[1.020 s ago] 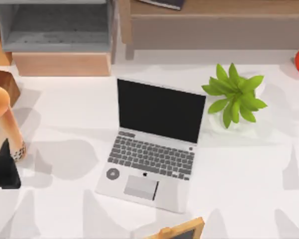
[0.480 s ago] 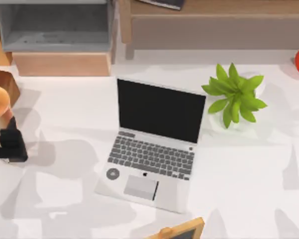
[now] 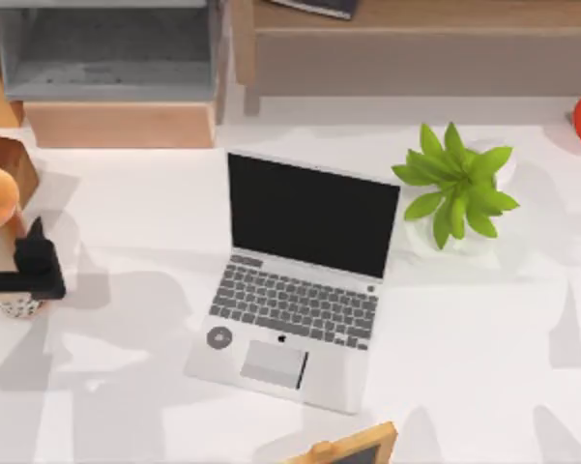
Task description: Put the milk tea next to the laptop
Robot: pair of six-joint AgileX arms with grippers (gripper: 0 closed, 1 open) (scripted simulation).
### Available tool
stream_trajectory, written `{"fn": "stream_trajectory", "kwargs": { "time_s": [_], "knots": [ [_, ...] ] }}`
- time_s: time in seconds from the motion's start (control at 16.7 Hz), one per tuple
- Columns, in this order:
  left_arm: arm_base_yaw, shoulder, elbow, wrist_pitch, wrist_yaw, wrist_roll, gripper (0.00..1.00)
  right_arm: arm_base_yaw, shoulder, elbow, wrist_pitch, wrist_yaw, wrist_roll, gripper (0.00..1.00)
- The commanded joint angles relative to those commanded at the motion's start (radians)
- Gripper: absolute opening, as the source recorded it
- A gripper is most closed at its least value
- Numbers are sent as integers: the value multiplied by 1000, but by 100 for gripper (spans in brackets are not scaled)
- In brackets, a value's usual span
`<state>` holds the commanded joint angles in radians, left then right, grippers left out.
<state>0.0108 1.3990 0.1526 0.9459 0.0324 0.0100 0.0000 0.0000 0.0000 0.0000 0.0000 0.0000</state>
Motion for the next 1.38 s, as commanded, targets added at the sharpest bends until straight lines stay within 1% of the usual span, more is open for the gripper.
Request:
{"fn": "stream_trajectory", "kwargs": {
  "time_s": [0.24,1.02,1.08,1.38],
  "knots": [
    [0,0,0,0,0,0,100,0,0,0,0,0,0,100],
    [0,0,0,0,0,0,2,0,0,0,0,0,0,100],
    [0,0,0,0,0,0,0,0,0,0,0,0,0,100],
    [0,0,0,0,0,0,0,0,0,0,0,0,0,100]
  ]
}}
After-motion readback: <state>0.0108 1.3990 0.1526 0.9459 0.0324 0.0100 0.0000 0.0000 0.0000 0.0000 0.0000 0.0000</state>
